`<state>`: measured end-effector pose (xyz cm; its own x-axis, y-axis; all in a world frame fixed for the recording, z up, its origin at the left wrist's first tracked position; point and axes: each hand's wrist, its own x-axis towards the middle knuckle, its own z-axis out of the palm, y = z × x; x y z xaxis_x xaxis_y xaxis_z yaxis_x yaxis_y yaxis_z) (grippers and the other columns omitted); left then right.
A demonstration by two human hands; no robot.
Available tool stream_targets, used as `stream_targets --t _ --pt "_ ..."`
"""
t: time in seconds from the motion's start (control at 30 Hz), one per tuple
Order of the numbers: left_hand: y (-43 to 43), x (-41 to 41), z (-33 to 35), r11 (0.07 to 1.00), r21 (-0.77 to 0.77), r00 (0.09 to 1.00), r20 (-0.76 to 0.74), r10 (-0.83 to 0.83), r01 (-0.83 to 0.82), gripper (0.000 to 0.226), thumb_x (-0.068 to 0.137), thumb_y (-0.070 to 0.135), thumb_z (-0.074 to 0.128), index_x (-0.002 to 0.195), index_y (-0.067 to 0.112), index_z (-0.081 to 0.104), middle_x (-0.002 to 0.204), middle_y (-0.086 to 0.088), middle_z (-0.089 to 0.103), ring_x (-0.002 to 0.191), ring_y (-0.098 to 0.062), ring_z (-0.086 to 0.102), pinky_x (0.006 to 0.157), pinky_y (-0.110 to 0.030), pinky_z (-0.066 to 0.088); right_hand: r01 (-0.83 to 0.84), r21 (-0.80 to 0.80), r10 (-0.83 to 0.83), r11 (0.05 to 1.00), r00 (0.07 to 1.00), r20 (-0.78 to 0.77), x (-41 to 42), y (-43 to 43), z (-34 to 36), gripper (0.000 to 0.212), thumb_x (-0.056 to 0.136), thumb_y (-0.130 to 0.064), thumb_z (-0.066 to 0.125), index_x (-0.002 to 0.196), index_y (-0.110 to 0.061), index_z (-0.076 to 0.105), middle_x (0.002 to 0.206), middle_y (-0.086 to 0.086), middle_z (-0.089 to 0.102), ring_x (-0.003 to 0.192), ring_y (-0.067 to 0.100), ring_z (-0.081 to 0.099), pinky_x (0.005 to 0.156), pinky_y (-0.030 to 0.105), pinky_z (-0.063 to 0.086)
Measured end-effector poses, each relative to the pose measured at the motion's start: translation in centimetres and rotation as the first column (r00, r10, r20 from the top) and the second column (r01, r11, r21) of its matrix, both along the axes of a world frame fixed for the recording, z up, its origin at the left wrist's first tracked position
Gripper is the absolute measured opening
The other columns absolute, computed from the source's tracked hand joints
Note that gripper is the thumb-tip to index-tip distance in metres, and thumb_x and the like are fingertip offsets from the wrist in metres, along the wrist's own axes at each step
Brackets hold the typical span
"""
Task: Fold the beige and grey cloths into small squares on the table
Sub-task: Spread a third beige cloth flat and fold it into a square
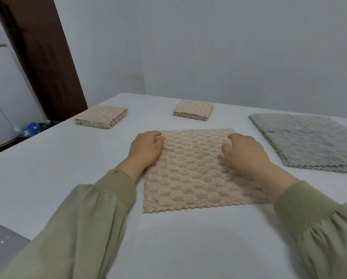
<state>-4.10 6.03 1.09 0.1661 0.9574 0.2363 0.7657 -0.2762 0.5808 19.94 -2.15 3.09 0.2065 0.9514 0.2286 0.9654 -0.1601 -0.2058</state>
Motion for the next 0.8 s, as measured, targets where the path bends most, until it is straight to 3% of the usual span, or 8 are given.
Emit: stream_targets --t 0.1,0.23,0.33,0.43,0.53,0.67,0.8 --pt "2.2 -0.4 -0.5 0.993 0.025 0.993 0.033 0.117 -0.118 0.037 0.098 0.03 0.04 0.129 0.015 0.056 0.129 -0.007 0.057 0.119 -0.024 0.05 0.099 -0.037 0.041 0.002 -0.105 0.005 0.994 0.997 0.071 0.4 3.1 -0.1 0.045 0.095 -0.032 0.036 0.133 -0.009 0.043 0.137 0.01 0.046 0.124 0.031 0.041 0.102 0.042 0.036" --pt "4.1 -0.6 -1.0 0.979 0.098 0.978 -0.092 0.19 -0.181 0.039 0.098 0.03 0.038 0.13 0.014 0.054 0.122 -0.01 0.058 0.115 -0.027 0.049 0.093 -0.04 0.044 -0.044 -0.183 0.029 0.982 0.996 -0.082 1.8 6.8 -0.1 0.046 0.097 -0.032 0.037 0.138 -0.01 0.037 0.14 0.012 0.045 0.125 0.031 0.043 0.101 0.04 0.038" --pt "5.4 -0.4 -1.0 0.975 0.119 0.96 -0.188 0.207 -0.187 0.04 0.099 0.033 0.037 0.128 0.014 0.056 0.123 -0.011 0.054 0.115 -0.028 0.046 0.09 -0.039 0.042 -0.029 -0.067 0.016 0.997 0.981 -0.191 3.1 8.7 -1.0 0.043 0.099 -0.027 0.038 0.137 -0.009 0.041 0.135 0.014 0.051 0.12 0.031 0.048 0.099 0.039 0.04" --pt "6.4 -0.1 -0.9 0.985 0.112 0.946 -0.283 0.16 -0.133 0.037 0.097 0.037 0.041 0.12 0.016 0.061 0.121 -0.008 0.052 0.113 -0.025 0.043 0.089 -0.036 0.041 -0.021 0.015 0.023 1.0 0.985 -0.169 3.7 9.4 -2.4 0.038 0.097 -0.021 0.039 0.131 -0.007 0.05 0.129 0.015 0.057 0.116 0.032 0.051 0.096 0.04 0.043" --pt "6.9 0.1 -0.8 0.989 0.093 0.968 -0.214 0.134 -0.117 0.028 0.093 0.037 0.05 0.109 0.018 0.063 0.113 -0.003 0.053 0.109 -0.022 0.045 0.088 -0.035 0.042 -0.028 0.014 0.029 1.0 0.992 -0.121 4.0 9.8 -2.6 0.042 0.095 -0.019 0.042 0.135 -0.007 0.047 0.13 0.016 0.053 0.117 0.034 0.047 0.097 0.04 0.041" --pt "6.9 0.2 -0.5 0.991 0.07 0.987 -0.107 0.121 -0.114 0.011 0.088 0.031 0.06 0.086 0.021 0.056 0.094 0.004 0.05 0.093 -0.017 0.049 0.075 -0.029 0.039 -0.026 0.062 0.034 0.998 0.99 -0.136 4.4 10.0 -2.7 0.043 0.091 -0.016 0.05 0.134 -0.008 0.049 0.122 0.016 0.053 0.115 0.035 0.045 0.098 0.041 0.039" --pt "6.3 0.2 -0.3 0.996 0.055 0.997 0.023 0.075 -0.077 0.009 0.086 0.017 0.063 0.084 0.019 0.054 0.074 0.008 0.052 0.076 -0.017 0.051 0.063 -0.028 0.037 -0.024 0.143 0.049 0.989 0.984 -0.174 4.3 9.7 -2.3 0.018 0.08 -0.002 0.051 0.092 -0.003 0.063 0.093 0.014 0.061 0.09 0.032 0.051 0.072 0.037 0.043"
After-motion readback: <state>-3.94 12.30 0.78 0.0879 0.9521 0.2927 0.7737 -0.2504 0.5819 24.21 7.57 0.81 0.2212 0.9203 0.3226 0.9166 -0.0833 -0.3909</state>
